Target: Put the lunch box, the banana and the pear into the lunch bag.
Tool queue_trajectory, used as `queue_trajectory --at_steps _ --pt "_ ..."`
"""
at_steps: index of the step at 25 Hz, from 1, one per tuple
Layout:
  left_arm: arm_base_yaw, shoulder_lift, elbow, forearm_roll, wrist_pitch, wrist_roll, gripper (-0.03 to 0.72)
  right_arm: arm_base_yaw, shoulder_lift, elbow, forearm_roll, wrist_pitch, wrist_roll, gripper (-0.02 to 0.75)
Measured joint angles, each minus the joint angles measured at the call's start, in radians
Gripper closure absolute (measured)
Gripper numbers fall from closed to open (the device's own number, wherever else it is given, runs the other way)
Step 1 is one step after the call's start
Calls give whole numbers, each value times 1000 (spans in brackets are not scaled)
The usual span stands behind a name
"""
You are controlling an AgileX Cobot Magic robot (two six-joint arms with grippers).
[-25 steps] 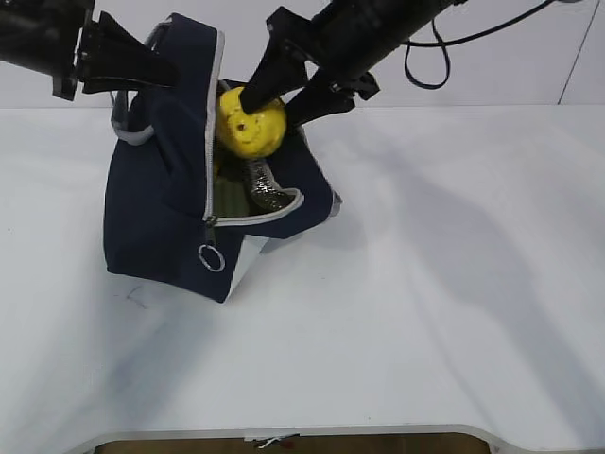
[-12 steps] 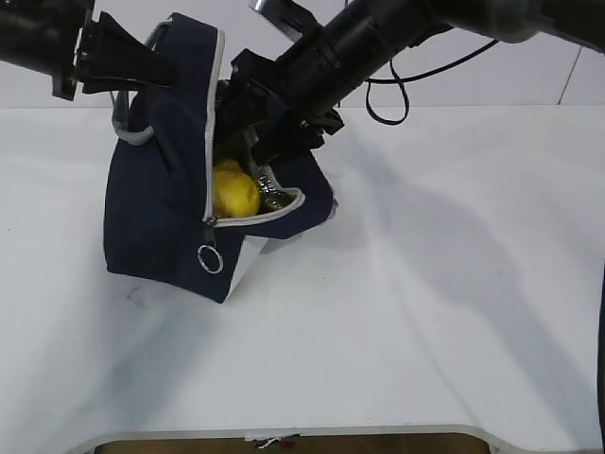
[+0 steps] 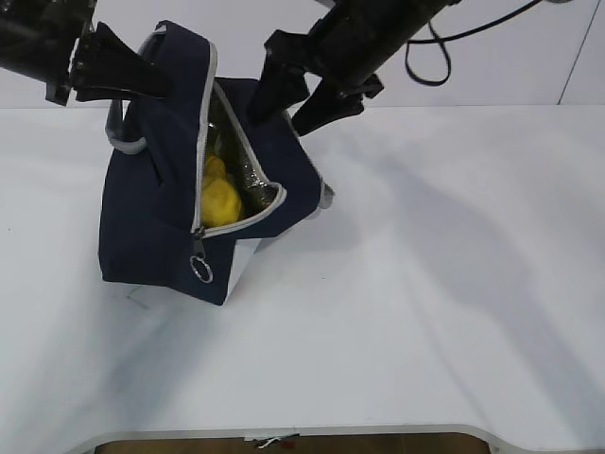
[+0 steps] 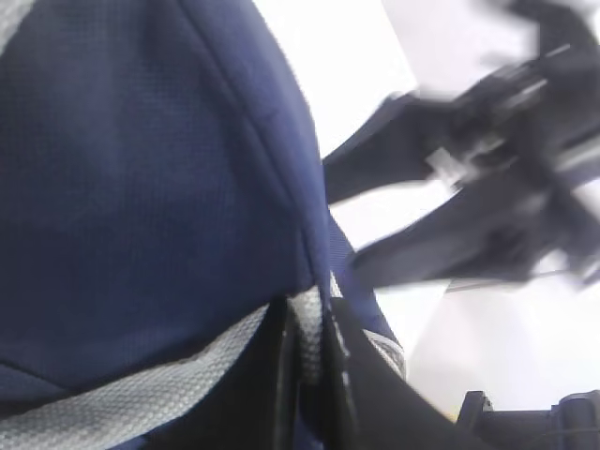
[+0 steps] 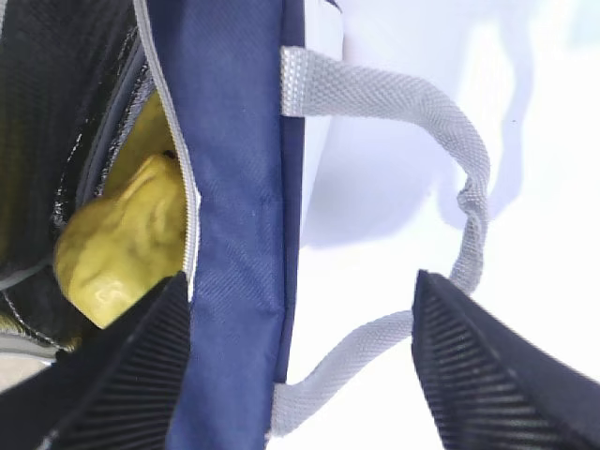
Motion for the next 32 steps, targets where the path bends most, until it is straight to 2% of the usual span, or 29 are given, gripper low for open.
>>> queue_trajectory --at_steps 3,7,22,23,25,27,28,30,32 --pt "0 0 0 2 0 0 670 -24 -31 -4 -85 0 26 157" --pt "0 0 0 6 0 0 670 -39 -32 -4 -126 2 45 157" --pt "0 0 0 30 0 0 670 -39 97 -4 -6 2 10 170" --pt "0 0 0 32 0 0 670 -39 97 -4 -5 0 9 200" --pt "0 0 0 34 0 0 670 -39 99 -4 -1 0 9 316" --pt "0 0 0 36 0 0 670 -39 99 -4 5 0 9 500" --pt "0 0 0 39 0 0 670 -39 99 -4 5 0 9 619" --pt "-6 0 0 50 0 0 670 -39 99 -4 9 0 9 706" --pt "-16 0 0 67 0 -17 670 -39 94 -4 8 0 8 722"
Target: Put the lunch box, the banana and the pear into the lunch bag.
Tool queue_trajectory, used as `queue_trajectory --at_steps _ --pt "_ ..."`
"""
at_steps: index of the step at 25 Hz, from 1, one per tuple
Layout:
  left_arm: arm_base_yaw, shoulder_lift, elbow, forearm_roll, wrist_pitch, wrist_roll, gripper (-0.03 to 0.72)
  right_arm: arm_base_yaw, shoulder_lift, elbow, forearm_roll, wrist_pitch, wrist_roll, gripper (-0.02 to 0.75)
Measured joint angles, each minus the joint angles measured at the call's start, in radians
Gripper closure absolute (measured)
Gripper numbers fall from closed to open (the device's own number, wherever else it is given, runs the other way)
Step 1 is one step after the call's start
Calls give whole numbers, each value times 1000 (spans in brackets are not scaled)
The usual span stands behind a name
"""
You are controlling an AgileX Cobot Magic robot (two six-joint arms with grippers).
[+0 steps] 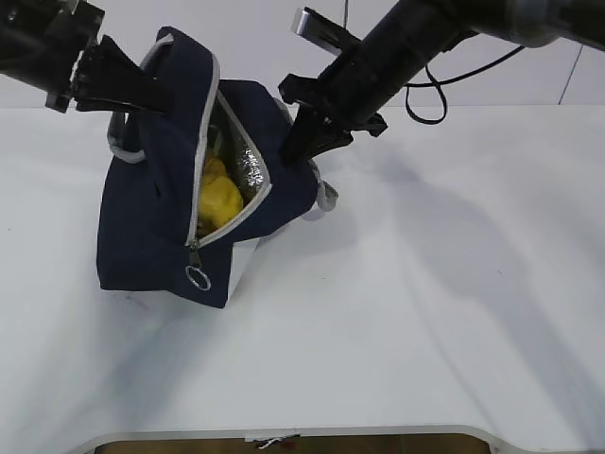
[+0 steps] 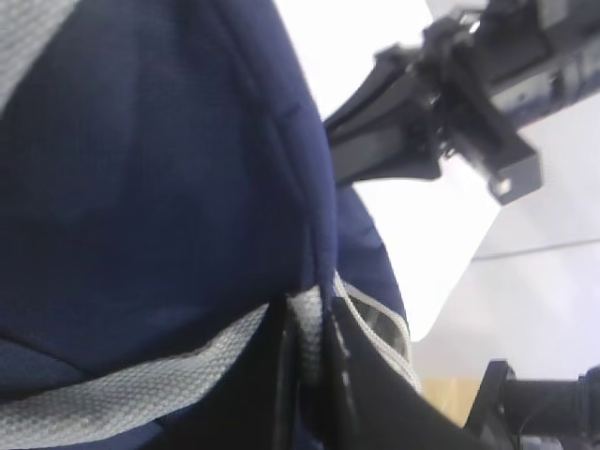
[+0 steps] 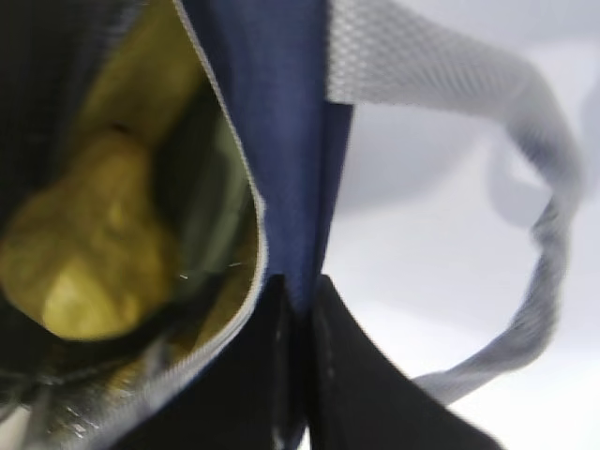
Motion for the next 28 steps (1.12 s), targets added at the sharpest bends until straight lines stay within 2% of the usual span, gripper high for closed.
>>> queue_trajectory --at_steps 2,6,10,15,23,28 --pt "-23 0 0 15 0 -10 670 0 -21 0 -38 0 11 724" --pt "-103 0 0 19 -4 -20 670 3 -115 2 -253 17 113 724" --pt "-182 0 0 11 -150 -87 670 4 -208 8 -402 30 174 724" --pt "-230 0 0 23 -266 -110 670 2 -258 8 -449 31 187 725" --pt "-238 32 0 -23 -263 -112 670 1 -258 28 -457 28 187 725" --pt "-238 32 0 -70 -228 -110 670 1 -258 29 -386 28 187 725"
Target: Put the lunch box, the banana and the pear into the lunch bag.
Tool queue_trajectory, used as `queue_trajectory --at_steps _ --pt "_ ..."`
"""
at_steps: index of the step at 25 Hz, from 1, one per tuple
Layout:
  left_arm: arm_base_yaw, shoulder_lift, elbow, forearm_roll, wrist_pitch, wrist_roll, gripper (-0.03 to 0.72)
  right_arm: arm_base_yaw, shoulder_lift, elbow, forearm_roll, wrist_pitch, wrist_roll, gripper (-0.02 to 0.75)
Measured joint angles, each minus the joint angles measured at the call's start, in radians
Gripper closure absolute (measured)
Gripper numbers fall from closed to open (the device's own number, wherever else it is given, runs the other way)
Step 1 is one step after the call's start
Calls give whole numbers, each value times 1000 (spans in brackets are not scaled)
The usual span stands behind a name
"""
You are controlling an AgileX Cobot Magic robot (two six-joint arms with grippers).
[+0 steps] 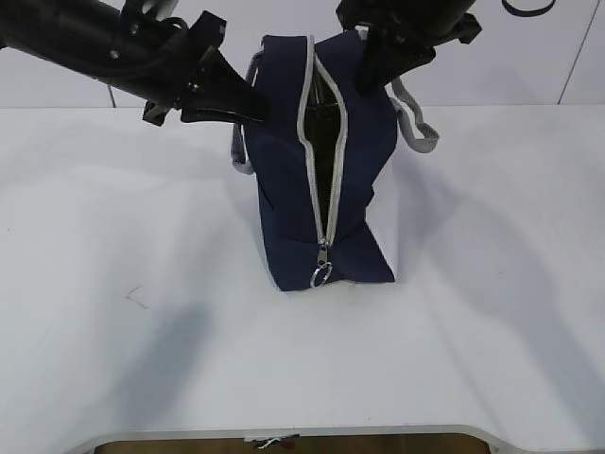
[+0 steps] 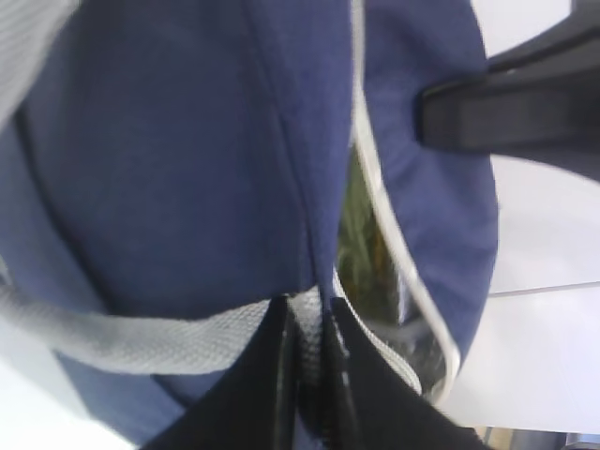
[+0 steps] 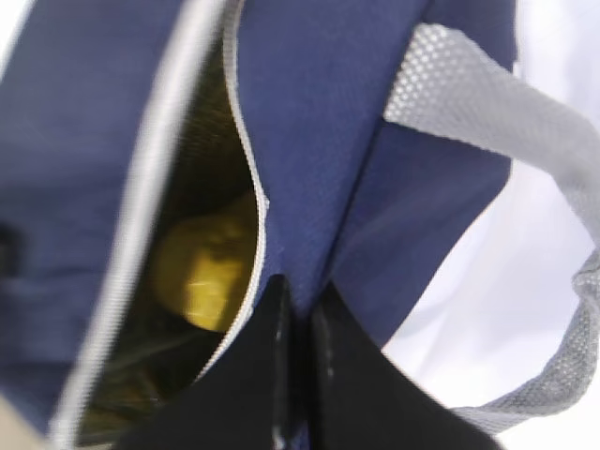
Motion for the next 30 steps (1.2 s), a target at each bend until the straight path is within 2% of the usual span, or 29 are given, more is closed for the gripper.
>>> queue_trajectory --at_steps 3,23,26,28,30 --pt "0 0 0 -3 -2 -2 670 0 0 2 48 0 2 725" --pt "-4 0 0 33 5 -42 657 0 0 24 68 -2 6 724" --pt "-10 0 0 31 -2 -42 570 0 0 24 68 -2 25 693" --pt "-10 0 0 23 -4 -42 443 0 0 24 72 -2 34 619" --pt "-10 0 0 21 7 -44 323 0 0 24 74 -2 48 495"
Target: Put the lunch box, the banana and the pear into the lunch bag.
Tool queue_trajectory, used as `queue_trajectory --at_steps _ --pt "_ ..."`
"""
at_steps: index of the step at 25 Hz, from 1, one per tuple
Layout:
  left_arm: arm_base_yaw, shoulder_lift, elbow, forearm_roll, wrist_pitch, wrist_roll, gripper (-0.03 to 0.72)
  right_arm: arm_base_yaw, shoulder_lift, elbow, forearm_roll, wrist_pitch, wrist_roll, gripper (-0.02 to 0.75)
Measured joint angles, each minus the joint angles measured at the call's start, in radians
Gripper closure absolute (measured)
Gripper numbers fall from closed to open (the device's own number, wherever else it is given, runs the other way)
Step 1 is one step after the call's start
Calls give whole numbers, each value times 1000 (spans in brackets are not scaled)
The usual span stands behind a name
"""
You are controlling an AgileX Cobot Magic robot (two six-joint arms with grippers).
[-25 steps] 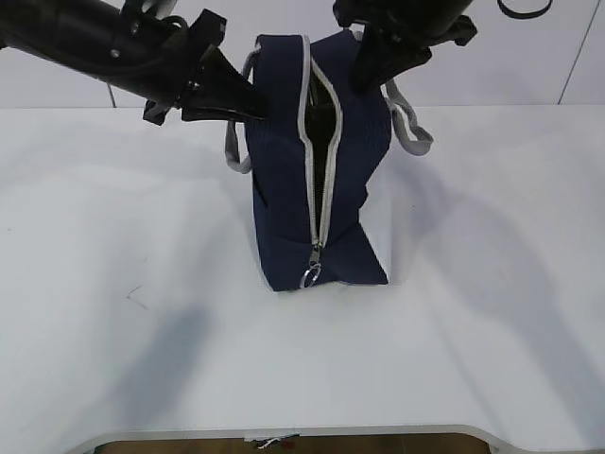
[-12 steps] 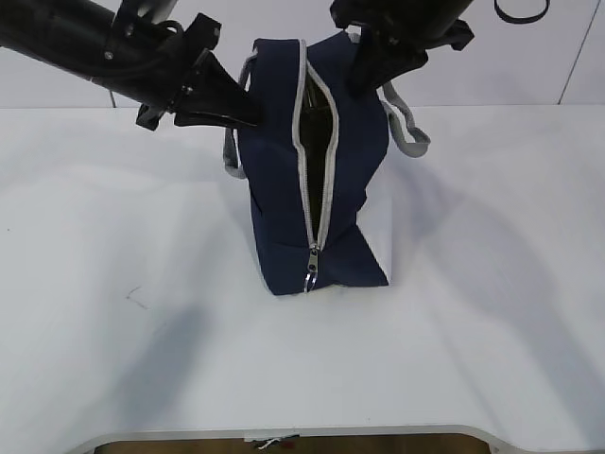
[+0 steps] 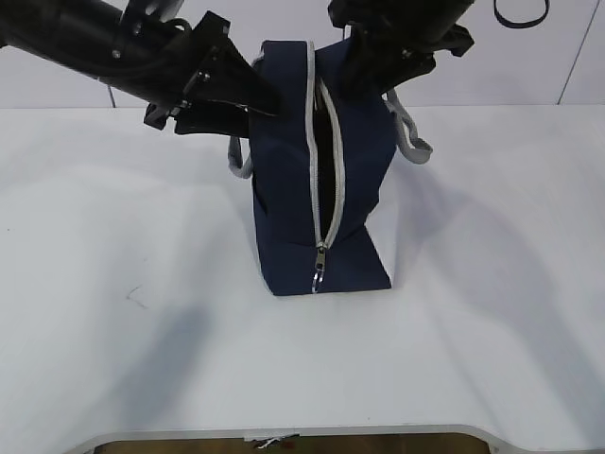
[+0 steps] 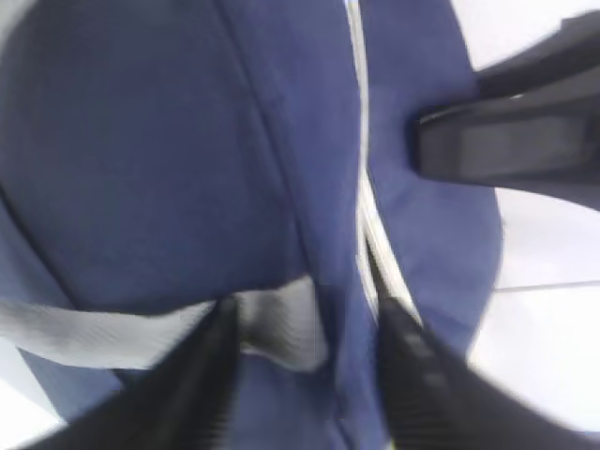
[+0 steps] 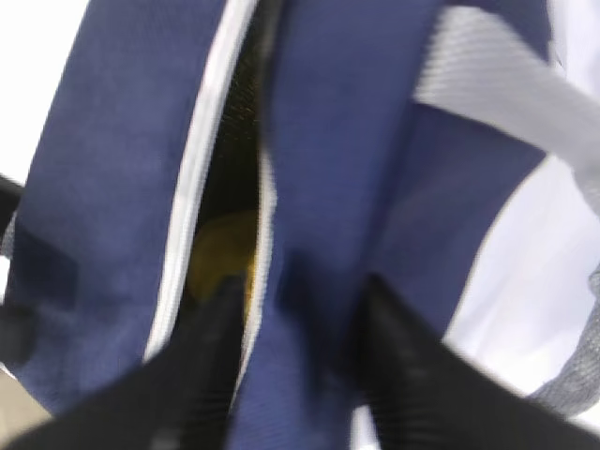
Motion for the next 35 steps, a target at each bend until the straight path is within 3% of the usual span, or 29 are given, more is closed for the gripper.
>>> queue_trajectory --at_steps 3,7,13,21,28,35 --pt "0 -22 0 0 41 -1 242 0 -2 0 -2 0 13 331" --pt "22 -58 0 0 122 -1 220 0 -31 2 -12 -2 15 265" --pt "69 -81 0 39 205 -42 251 0 -114 2 -14 -2 17 257" --pt "88 -173 0 322 223 -181 289 0 -282 35 -16 -2 10 257" --pt "46 -309 0 648 241 -324 327 0 -510 316 -40 -2 -52 257" --pt "38 -392 0 693 252 -361 330 0 -778 625 -66 -4 -254 257"
